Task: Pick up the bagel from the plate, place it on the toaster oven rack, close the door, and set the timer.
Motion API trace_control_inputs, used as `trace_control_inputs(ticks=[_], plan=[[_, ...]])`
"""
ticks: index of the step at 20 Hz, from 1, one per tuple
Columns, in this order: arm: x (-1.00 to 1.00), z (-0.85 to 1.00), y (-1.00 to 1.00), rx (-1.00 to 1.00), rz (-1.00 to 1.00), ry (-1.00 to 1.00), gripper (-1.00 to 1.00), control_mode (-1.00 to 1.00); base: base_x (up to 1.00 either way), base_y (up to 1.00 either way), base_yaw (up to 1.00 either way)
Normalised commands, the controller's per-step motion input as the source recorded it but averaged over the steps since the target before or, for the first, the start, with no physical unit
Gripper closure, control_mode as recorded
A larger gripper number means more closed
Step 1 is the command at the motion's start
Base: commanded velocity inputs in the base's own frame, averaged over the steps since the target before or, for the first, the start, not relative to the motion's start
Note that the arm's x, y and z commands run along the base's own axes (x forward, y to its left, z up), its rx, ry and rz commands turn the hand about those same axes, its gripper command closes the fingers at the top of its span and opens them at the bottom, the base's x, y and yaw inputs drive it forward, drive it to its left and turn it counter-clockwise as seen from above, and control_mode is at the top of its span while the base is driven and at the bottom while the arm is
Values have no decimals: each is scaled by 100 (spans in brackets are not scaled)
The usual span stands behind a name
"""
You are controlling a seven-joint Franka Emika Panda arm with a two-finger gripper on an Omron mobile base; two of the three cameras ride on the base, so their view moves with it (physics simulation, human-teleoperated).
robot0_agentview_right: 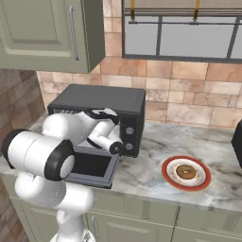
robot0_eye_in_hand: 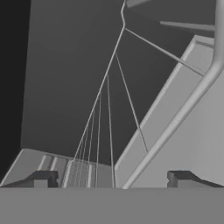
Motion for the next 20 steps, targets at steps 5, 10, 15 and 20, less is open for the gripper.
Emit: trace_control_inputs(ticks=[5, 10, 15, 20], plan=[[19, -11, 0, 0, 0, 0, 100, -100, 0, 0, 0], [0, -1, 0, 0, 0, 0, 100, -100, 0, 0, 0], [0, 0, 0, 0, 0, 19, 100, -100, 0, 0, 0], [-49, -3, 0, 1, 0, 56, 100, -100, 0, 0, 0]])
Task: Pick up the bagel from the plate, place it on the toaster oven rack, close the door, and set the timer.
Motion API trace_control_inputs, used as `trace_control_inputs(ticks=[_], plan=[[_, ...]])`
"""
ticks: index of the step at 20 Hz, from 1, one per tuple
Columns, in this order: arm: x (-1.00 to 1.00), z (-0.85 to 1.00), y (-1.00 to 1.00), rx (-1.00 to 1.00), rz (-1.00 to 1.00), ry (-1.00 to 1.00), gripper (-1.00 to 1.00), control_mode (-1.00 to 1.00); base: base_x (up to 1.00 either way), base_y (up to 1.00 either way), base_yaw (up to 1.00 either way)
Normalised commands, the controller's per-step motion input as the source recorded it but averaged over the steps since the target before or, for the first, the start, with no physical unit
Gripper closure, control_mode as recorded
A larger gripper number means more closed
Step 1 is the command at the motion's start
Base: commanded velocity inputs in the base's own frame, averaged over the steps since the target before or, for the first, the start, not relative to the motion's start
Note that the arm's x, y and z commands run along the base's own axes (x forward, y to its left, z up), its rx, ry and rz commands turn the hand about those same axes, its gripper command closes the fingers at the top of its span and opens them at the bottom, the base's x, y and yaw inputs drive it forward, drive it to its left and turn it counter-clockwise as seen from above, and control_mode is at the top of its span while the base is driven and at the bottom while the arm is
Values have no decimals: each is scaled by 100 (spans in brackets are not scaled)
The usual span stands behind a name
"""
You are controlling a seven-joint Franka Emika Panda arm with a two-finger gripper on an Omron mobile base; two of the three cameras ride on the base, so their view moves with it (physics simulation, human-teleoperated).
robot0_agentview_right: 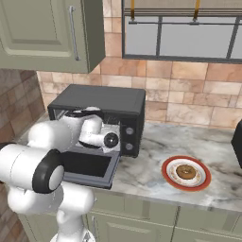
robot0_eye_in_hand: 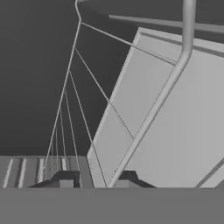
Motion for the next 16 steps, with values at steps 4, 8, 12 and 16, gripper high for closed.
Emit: trace_control_inputs(ticks=[4, 8, 12, 16], plan=[[-100, -49, 0, 0, 0, 69, 100, -100, 0, 0, 0], [-100, -97, 0, 0, 0, 46, 100, -100, 0, 0, 0], [-100, -63, -9, 3, 0, 39, 100, -100, 0, 0, 0], [-100, -40, -28, 7, 0, 47, 100, -100, 0, 0, 0]])
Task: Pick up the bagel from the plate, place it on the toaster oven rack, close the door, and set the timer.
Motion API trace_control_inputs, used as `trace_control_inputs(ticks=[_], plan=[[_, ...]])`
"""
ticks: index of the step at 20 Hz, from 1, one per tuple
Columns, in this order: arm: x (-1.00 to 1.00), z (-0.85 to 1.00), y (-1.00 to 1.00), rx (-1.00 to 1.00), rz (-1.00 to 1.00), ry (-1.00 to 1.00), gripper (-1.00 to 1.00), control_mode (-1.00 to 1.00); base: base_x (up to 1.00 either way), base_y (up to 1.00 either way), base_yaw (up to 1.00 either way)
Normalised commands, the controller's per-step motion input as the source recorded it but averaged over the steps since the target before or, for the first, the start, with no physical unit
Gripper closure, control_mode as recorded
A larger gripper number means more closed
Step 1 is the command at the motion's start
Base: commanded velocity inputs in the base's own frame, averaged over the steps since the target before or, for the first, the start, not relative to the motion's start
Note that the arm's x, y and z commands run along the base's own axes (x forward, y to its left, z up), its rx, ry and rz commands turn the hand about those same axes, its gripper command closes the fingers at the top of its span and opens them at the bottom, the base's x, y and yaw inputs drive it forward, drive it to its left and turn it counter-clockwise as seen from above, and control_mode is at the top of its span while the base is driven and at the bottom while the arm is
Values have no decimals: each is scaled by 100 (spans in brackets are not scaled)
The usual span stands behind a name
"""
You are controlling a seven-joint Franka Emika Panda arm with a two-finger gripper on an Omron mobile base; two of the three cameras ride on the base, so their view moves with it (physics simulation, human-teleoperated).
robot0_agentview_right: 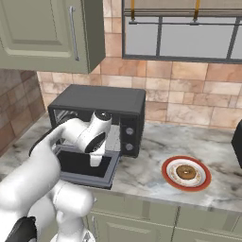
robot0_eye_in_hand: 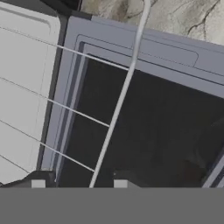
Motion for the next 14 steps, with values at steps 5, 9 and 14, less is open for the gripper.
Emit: trace_control_inputs(ticks=[5, 9, 14], plan=[[-100, -59, -7, 0, 0, 3, 100, -100, 0, 0, 0], [-100, 36, -5, 1, 7, -44, 100, -100, 0, 0, 0], [-93, 100, -25, 2, 20, -36, 100, -100, 0, 0, 0]])
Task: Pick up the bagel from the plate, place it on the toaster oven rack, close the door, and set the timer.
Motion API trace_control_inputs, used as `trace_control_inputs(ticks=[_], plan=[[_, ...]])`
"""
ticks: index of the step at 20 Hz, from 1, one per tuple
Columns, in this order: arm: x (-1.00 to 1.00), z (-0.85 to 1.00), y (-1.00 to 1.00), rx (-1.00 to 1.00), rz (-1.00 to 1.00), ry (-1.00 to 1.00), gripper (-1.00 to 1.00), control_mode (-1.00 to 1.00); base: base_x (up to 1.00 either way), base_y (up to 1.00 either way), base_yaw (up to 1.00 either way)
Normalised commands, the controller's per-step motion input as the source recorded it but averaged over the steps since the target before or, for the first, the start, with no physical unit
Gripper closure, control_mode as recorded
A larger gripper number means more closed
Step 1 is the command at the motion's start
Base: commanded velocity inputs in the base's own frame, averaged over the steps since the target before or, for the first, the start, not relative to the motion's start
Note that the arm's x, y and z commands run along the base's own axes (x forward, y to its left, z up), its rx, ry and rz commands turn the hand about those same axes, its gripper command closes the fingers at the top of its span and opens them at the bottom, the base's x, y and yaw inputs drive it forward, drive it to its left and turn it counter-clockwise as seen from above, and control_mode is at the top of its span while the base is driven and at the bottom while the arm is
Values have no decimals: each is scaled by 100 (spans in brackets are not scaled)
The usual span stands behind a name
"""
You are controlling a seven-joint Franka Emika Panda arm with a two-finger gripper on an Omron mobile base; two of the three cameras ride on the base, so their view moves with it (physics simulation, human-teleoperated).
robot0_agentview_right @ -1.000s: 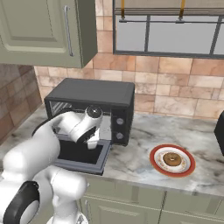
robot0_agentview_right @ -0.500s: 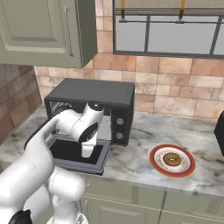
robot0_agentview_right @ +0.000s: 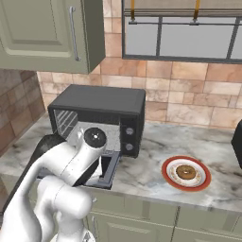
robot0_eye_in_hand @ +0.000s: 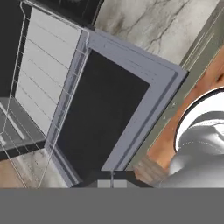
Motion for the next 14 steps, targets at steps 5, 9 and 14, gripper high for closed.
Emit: trace_control_inputs(ticks=[5, 9, 14], plan=[[-5, 100, -49, -1, 21, -11, 100, -100, 0, 0, 0], [0, 91, -76, -18, 16, 2, 100, -100, 0, 0, 0], [0, 54, -84, -24, 19, 10, 100, -100, 0, 0, 0]])
